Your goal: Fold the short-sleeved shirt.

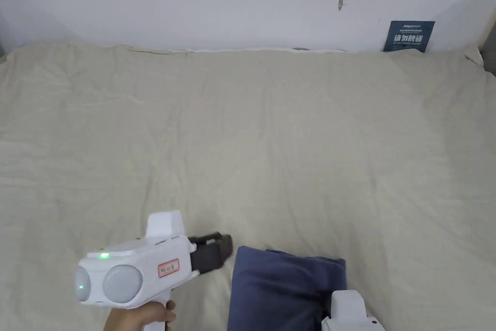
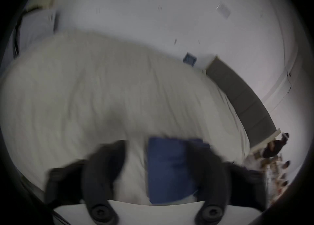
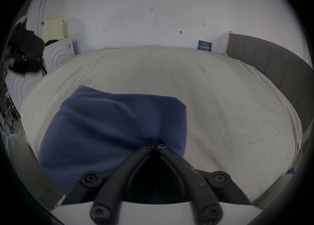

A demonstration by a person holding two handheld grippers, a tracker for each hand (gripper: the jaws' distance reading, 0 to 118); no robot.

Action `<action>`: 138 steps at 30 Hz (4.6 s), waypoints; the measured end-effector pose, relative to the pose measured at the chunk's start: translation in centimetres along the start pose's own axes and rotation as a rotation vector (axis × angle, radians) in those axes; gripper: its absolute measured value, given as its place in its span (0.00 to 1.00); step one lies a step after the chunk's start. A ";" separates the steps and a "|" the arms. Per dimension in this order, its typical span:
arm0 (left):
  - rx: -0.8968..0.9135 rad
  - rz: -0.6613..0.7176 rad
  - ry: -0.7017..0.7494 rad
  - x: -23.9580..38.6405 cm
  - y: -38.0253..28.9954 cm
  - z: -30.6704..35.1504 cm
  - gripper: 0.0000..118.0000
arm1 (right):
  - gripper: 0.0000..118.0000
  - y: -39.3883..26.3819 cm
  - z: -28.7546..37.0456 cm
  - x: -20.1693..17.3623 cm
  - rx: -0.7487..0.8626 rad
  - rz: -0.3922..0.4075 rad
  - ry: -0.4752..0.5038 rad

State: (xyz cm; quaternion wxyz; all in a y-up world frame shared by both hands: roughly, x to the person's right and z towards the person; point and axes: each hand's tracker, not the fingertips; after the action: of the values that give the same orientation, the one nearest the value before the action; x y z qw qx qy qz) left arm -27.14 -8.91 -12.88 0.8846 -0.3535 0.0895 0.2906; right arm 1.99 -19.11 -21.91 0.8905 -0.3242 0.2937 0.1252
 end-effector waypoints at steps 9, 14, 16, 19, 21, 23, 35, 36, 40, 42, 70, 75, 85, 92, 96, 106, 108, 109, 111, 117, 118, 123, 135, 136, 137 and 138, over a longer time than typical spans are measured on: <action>-0.313 0.081 -0.014 -1.0 -3.6 -7.9 0.62 | 0.01 0.7 1.3 -0.3 0.006 -0.036 0.024; -0.278 0.121 -0.085 0.1 -4.6 -6.6 0.36 | 0.02 0.5 1.0 0.5 0.006 -0.053 0.041; -0.279 0.127 -0.100 0.1 -4.5 -6.7 0.22 | 0.02 0.8 1.0 0.6 0.004 -0.060 0.048; -0.268 0.144 -0.093 -0.2 -4.1 -6.7 0.16 | 0.02 2.1 1.5 0.6 -0.029 -0.029 0.050; -0.240 0.114 -0.083 0.0 -3.8 -6.0 0.16 | 0.02 3.2 2.1 0.4 -0.029 -0.022 0.051; -0.217 0.069 -0.085 -0.3 -2.8 -4.7 0.15 | 0.02 4.6 3.5 0.3 0.046 -0.033 0.054; -0.094 -0.033 0.359 -18.8 8.5 5.6 0.15 | 0.02 11.8 4.7 -2.7 0.198 0.037 0.057; -0.089 -0.038 0.414 -20.6 9.2 6.4 0.15 | 0.02 12.1 4.5 -3.1 0.200 0.040 0.062; -0.090 -0.007 0.610 -28.5 11.3 9.6 0.15 | 0.02 13.3 3.0 -5.0 0.204 0.047 0.076; -0.102 0.013 0.683 -32.2 11.9 10.5 0.15 | 0.02 13.8 2.2 -5.8 0.203 0.055 0.082; 0.592 -0.126 0.510 -11.7 14.8 22.0 0.93 | 0.02 20.5 11.4 -2.3 0.470 0.061 0.002; 0.814 -0.248 0.444 -1.2 13.2 21.9 0.93 | 0.02 22.1 16.3 0.5 0.574 0.057 -0.074; 0.986 -0.360 0.360 9.5 8.7 15.8 0.83 | 0.02 21.9 21.6 6.3 0.702 0.038 -0.196; 0.939 -0.396 0.356 10.8 6.9 12.7 0.00 | 0.02 21.5 22.1 7.5 0.710 0.016 -0.211; 0.927 -0.395 0.325 11.2 6.9 12.1 0.00 | 0.02 21.4 21.9 7.3 0.706 0.009 -0.203; 0.912 -0.411 0.336 10.4 6.7 12.9 0.00 | 0.02 21.7 21.6 6.5 0.703 0.004 -0.184; 0.911 -0.414 0.338 10.3 6.7 12.9 0.00 | 0.02 21.6 21.1 7.0 0.703 0.005 -0.182; 0.909 -0.414 0.337 10.3 6.7 12.9 0.00 | 0.02 21.7 21.1 7.0 0.702 0.004 -0.182; 0.907 -0.416 0.338 10.2 6.7 12.9 0.00 | 0.02 21.7 21.0 7.0 0.704 0.004 -0.180; 0.905 -0.416 0.333 10.1 6.7 13.0 0.00 | 0.02 21.8 20.9 7.0 0.706 0.009 -0.176; 0.905 -0.417 0.332 10.0 6.6 13.1 0.00 | 0.02 21.8 20.9 7.0 0.707 0.007 -0.176; 0.899 -0.424 0.333 10.0 6.6 13.1 0.00 | 0.02 21.8 20.9 6.8 0.705 0.005 -0.174; 0.897 -0.431 0.336 9.9 6.5 13.2 0.00 | 0.02 21.9 20.9 6.3 0.702 0.010 -0.172; 0.896 -0.432 0.336 9.9 6.5 13.2 0.00 | 0.02 21.9 20.9 6.3 0.702 0.012 -0.171; 0.895 -0.432 0.336 9.9 6.5 13.2 0.00 | 0.02 21.9 20.9 6.3 0.702 0.012 -0.172; 0.895 -0.431 0.335 9.9 6.5 13.2 0.00 | 0.02 21.9 20.9 6.3 0.702 0.012 -0.173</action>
State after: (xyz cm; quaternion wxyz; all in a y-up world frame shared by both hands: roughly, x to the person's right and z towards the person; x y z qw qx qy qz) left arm -23.44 8.28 -10.57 0.9624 0.0069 0.2705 -0.0253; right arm 7.22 11.28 -23.87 0.9684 0.0149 0.2443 0.0489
